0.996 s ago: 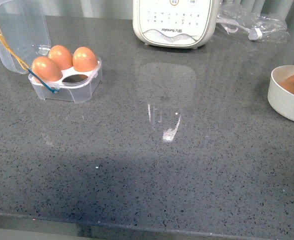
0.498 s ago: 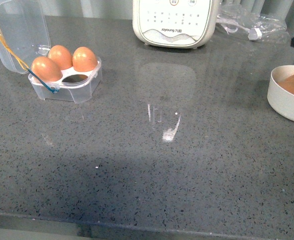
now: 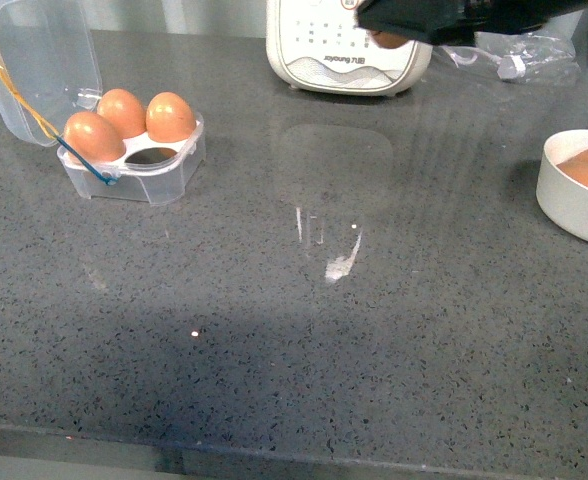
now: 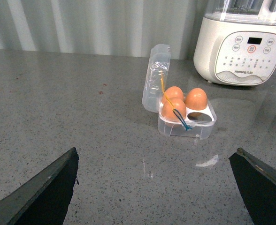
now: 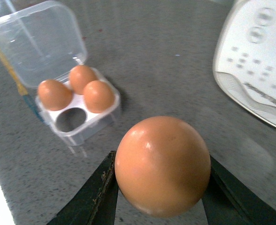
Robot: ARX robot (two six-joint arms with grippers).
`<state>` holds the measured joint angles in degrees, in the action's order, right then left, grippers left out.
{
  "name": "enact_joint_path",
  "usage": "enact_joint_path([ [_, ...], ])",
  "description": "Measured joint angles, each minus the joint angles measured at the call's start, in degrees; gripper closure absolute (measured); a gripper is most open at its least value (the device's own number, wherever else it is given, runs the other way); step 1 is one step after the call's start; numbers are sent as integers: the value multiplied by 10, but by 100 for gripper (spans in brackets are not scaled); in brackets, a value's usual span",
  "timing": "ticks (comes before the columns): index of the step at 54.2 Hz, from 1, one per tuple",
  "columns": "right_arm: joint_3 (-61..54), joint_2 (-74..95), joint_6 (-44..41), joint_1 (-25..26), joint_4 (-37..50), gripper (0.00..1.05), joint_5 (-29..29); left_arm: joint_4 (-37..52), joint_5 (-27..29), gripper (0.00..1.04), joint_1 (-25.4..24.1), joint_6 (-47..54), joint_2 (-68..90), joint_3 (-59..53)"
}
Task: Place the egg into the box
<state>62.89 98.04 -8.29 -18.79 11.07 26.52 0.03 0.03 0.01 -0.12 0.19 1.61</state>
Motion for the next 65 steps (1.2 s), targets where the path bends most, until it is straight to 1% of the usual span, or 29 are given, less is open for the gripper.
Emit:
enact_joint_path([
  [6, 14, 18, -39, -20, -7, 63, 38, 0, 0, 7, 0, 0, 0, 0],
  [8, 14, 24, -53, -26, -5, 63, 70, 0, 0, 7, 0, 0, 0, 0],
  [11, 17, 30, -68, -33, -3, 63, 96, 0, 0, 7, 0, 0, 0, 0],
  [15, 27, 38, -74, -39, -1, 63, 109, 0, 0, 7, 0, 0, 0, 0],
  [22, 70, 75, -66, -49, 11, 63, 107, 0, 0, 7, 0, 0, 0, 0],
  [28, 110, 115, -58, -60, 10, 63, 92, 0, 0, 7, 0, 0, 0, 0],
  [39, 182, 186, -11, -87, 24, 63, 73, 0, 0, 7, 0, 0, 0, 0],
  [50, 209, 212, 27, -114, 48, 63, 71, 0, 0, 7, 0, 0, 0, 0],
  [60, 212, 220, 31, -142, 50, 63, 70, 0, 0, 7, 0, 0, 0, 0],
  [65, 212, 226, 32, -145, 54, 63, 69, 0, 0, 7, 0, 0, 0, 0],
])
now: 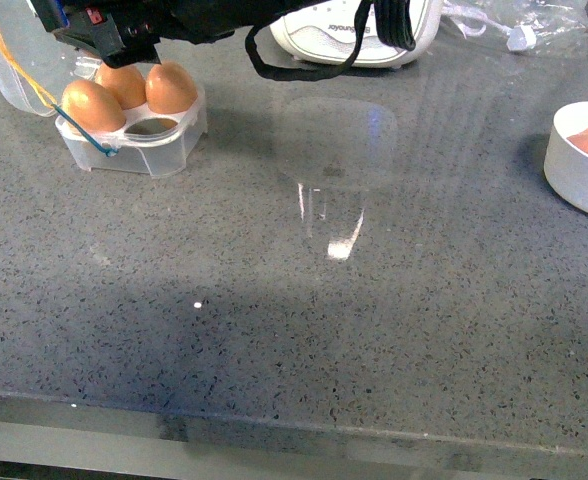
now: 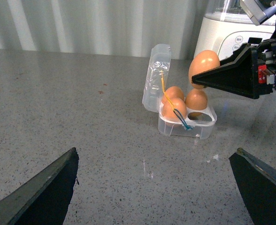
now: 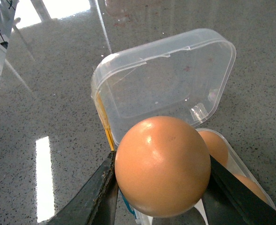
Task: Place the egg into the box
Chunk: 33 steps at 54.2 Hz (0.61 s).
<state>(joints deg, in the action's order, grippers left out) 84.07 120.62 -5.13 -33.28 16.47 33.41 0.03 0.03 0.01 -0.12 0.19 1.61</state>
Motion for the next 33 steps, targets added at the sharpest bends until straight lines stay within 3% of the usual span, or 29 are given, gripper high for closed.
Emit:
enact_joint_path([
  [33, 0, 19, -8, -3, -21, 63, -34, 0, 0, 7, 0, 0, 0, 0],
])
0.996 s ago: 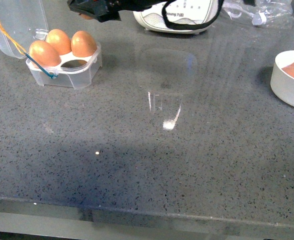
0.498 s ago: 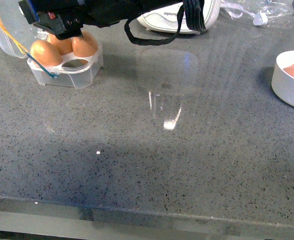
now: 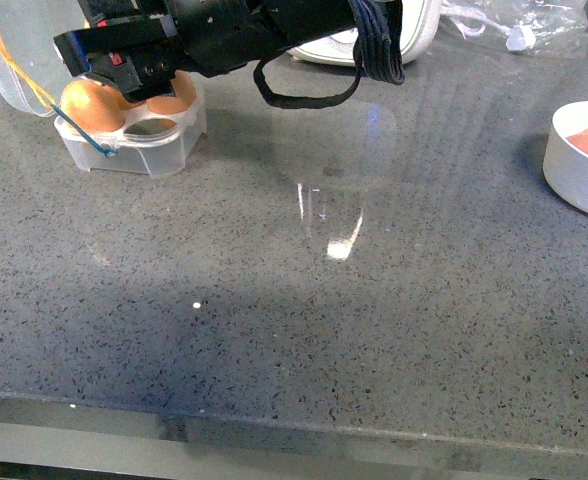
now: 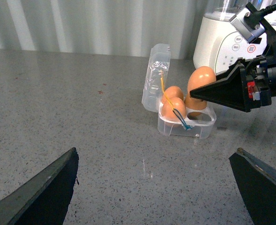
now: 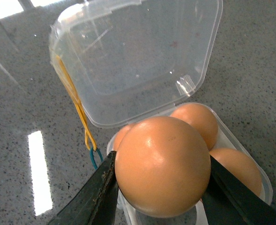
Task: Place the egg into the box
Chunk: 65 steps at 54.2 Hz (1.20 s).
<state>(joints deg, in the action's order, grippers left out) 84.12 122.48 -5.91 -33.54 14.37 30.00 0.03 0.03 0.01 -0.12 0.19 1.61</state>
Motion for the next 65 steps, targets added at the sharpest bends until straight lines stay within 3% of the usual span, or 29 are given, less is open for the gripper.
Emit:
enact_joint_path([
  [25, -19, 0, -24, 1, -15, 62, 2, 0, 0, 7, 0, 0, 0, 0],
  [32, -24, -1, -28, 1, -16, 44, 5, 0, 0, 7, 0, 0, 0, 0],
  [39, -30, -16, -33, 2, -20, 16, 11, 0, 0, 7, 0, 0, 0, 0],
  [43, -35, -28, -33, 3, -20, 5, 12, 0, 0, 7, 0, 0, 0, 0],
  [58, -87, -99, -28, 11, 9, 7, 12, 0, 0, 7, 0, 0, 0, 0],
  [65, -137, -157, -13, 40, 29, 7, -63, 0, 0, 7, 0, 0, 0, 0],
])
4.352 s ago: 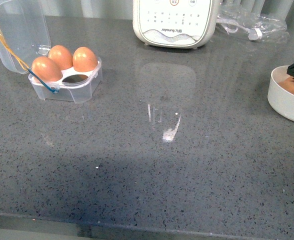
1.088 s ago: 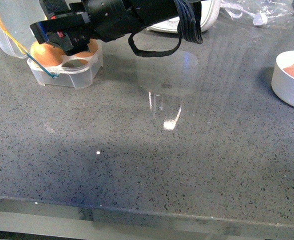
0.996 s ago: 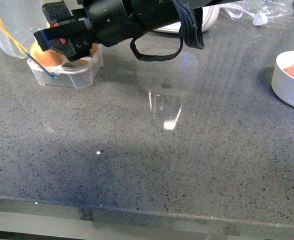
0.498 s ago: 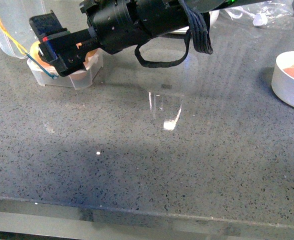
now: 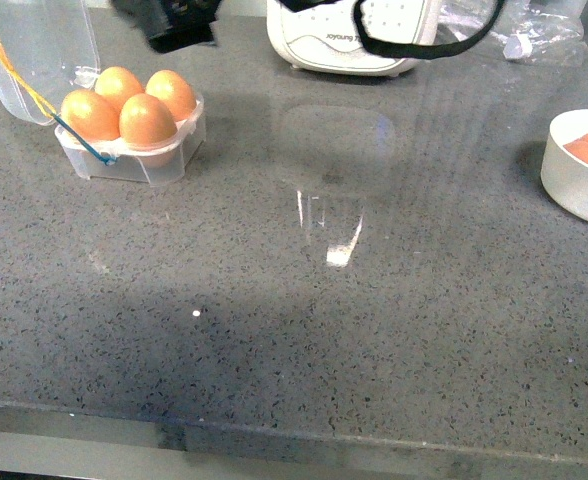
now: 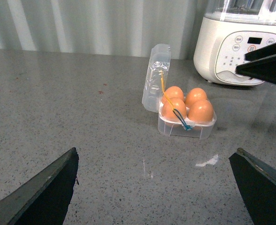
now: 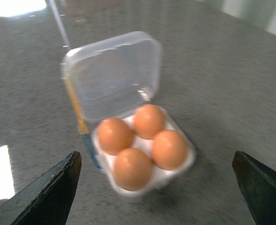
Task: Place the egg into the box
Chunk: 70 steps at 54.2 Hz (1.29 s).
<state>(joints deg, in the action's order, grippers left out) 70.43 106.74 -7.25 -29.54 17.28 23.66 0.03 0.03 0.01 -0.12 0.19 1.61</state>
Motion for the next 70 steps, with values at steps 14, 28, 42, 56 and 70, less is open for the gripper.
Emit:
enact_joint_path([
  [14, -158, -139, 0, 123, 46, 7, -268, 0, 0, 7, 0, 0, 0, 0],
  [28, -358, -312, -47, 248, 144, 7, -348, 0, 0, 7, 0, 0, 0, 0],
  [42, -499, -421, 30, 351, 267, 29, -191, 0, 0, 7, 0, 0, 0, 0],
  [56, -647, -624, 63, 403, 184, 73, -122, 0, 0, 7, 0, 0, 0, 0],
  [70, -701, -889, 67, 439, -7, 102, -94, 0, 0, 7, 0, 0, 0, 0],
])
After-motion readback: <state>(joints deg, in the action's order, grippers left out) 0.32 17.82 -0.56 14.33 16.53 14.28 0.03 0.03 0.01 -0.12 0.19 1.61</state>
